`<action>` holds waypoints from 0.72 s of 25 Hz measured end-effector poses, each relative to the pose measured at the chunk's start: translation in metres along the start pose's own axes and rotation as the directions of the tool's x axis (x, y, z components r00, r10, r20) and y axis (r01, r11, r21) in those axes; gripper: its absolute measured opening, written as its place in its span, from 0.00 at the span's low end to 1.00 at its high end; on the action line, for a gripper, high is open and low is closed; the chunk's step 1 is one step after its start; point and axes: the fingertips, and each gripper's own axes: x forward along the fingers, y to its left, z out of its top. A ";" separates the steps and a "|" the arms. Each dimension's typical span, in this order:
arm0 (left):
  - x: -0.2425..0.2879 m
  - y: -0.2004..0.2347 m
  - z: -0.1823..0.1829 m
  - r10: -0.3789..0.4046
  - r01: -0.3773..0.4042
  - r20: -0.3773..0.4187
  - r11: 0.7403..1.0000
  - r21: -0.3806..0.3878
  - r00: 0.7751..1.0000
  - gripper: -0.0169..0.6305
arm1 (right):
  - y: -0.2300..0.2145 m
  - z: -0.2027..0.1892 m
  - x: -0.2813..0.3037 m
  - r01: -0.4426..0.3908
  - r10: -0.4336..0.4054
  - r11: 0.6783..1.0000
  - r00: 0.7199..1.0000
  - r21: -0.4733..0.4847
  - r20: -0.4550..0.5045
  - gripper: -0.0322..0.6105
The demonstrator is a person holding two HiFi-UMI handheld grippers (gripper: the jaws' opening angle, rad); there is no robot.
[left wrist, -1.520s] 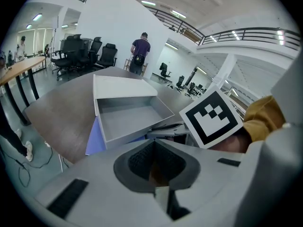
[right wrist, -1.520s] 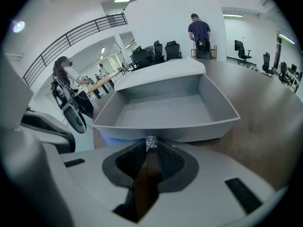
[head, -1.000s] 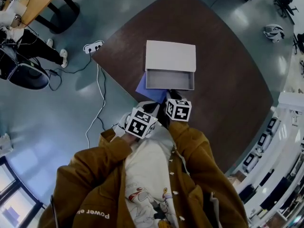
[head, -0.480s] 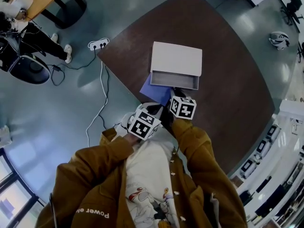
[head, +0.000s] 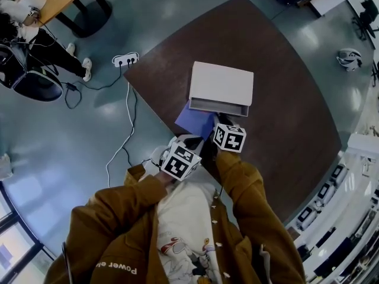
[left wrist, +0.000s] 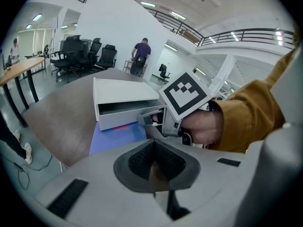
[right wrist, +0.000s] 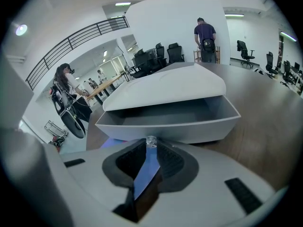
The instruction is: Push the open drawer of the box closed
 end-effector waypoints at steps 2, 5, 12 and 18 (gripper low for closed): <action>0.000 0.005 0.000 0.001 -0.001 -0.004 1.000 -0.002 1.000 0.04 | 0.001 0.004 0.006 -0.004 0.004 1.000 1.000 0.000 0.001 0.17; -0.001 0.011 -0.001 0.001 -0.001 -0.004 1.000 -0.002 1.000 0.04 | 0.004 0.008 0.012 -0.005 0.005 1.000 1.000 -0.002 0.001 0.17; -0.003 0.011 0.000 0.005 -0.005 -0.009 1.000 0.004 1.000 0.04 | 0.001 0.019 0.016 -0.008 0.008 1.000 1.000 0.004 0.013 0.17; -0.009 0.019 -0.006 -0.008 0.008 -0.021 1.000 0.011 1.000 0.04 | 0.007 0.024 0.029 -0.018 0.018 1.000 1.000 0.010 0.014 0.17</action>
